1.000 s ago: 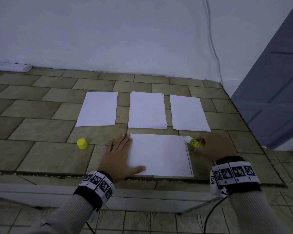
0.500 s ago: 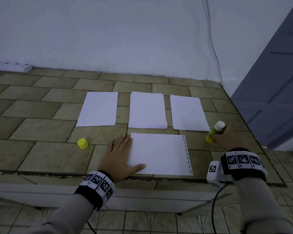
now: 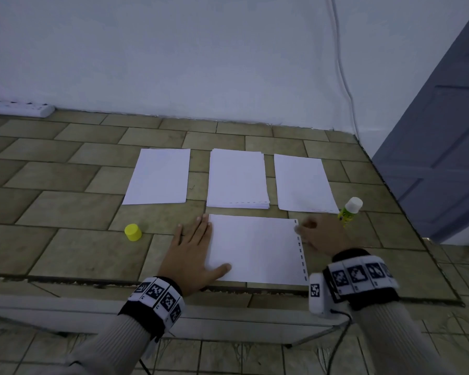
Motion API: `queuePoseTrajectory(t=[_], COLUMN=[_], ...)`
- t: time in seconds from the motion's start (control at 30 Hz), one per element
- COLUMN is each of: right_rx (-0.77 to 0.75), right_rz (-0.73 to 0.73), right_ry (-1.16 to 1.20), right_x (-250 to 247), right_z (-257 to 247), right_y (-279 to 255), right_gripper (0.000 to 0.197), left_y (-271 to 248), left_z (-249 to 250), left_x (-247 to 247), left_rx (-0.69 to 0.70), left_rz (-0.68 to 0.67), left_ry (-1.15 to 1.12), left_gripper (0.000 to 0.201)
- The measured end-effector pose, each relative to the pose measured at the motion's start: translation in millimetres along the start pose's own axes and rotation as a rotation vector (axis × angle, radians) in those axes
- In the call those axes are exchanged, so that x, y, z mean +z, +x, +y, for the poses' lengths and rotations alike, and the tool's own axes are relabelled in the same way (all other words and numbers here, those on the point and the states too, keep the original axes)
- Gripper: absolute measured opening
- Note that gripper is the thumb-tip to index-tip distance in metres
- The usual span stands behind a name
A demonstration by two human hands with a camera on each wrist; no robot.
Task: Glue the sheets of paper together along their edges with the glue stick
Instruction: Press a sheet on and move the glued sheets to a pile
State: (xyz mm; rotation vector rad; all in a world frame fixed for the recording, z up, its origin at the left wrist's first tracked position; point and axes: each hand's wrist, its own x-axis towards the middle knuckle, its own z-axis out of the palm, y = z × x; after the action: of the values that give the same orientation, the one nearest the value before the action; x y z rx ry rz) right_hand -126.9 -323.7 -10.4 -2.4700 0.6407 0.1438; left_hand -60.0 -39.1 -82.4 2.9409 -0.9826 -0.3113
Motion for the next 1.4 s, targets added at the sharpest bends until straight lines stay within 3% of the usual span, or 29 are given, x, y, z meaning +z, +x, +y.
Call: queuePoseTrajectory(t=[0.03, 0.1, 0.2, 0.27, 0.37, 0.6, 0.8, 0.93, 1.07, 1.2, 1.27, 1.33, 1.4], right_rx=[-0.054, -0.095, -0.028, 0.041, 0.102, 0.057, 0.038, -0.149, -0.423, -0.53, -0.547, -0.566, -0.567], right_rz=[0.05, 0.103, 0.052, 0.014, -0.02, 0.011, 0.257, 0.445, 0.437, 0.279, 0.203, 0.146, 0.1], right_ry=[0.002, -0.038, -0.199, -0.302, -0.37, -0.37, -0.18, 0.008, 0.139, 0.183, 0.217, 0.212, 0.187], right_x=[0, 0, 4, 10, 20, 19, 1, -17, -25, -16, -6, 5, 16], right_z=[-9, -20, -22, -18, -13, -4, -8, -22, -42, -41, -36, -28, -19], right_y=[7, 30, 72, 90, 101, 110, 109, 97, 59, 20, 8, -1, -7], right_gripper=[0.013, 0.025, 0.053, 0.059, 0.059, 0.044, 0.037, 0.036, 0.032, 0.038, 0.041, 0.044, 0.043], left_y=[0, 0, 0, 0, 0, 0, 0, 0, -1, -3, 6, 16, 19], left_z=[0, 0, 0, -1, -1, -2, -4, -6, -7, -4, -6, -6, -3], left_x=[0, -1, 0, 0, 1, 2, 3, 7, -2, -26, -37, -54, -66], left_rx=[0.0, 0.0, 0.005, 0.008, 0.008, 0.016, 0.04, 0.046, 0.01, -0.115, -0.171, -0.263, -0.312], left_rz=[-0.004, -0.01, -0.007, 0.003, 0.024, 0.039, 0.074, 0.138, 0.262, 0.382, 0.423, 0.374, 0.279], left_ry=[0.005, 0.008, 0.003, -0.006, -0.028, -0.029, -0.068, -0.16, -0.574, -1.06, -1.256, -1.52, -1.643], left_gripper=[0.124, 0.124, 0.122, 0.117, 0.108, 0.105, 0.111, 0.109, 0.099, 0.041, 0.036, 0.032, 0.027])
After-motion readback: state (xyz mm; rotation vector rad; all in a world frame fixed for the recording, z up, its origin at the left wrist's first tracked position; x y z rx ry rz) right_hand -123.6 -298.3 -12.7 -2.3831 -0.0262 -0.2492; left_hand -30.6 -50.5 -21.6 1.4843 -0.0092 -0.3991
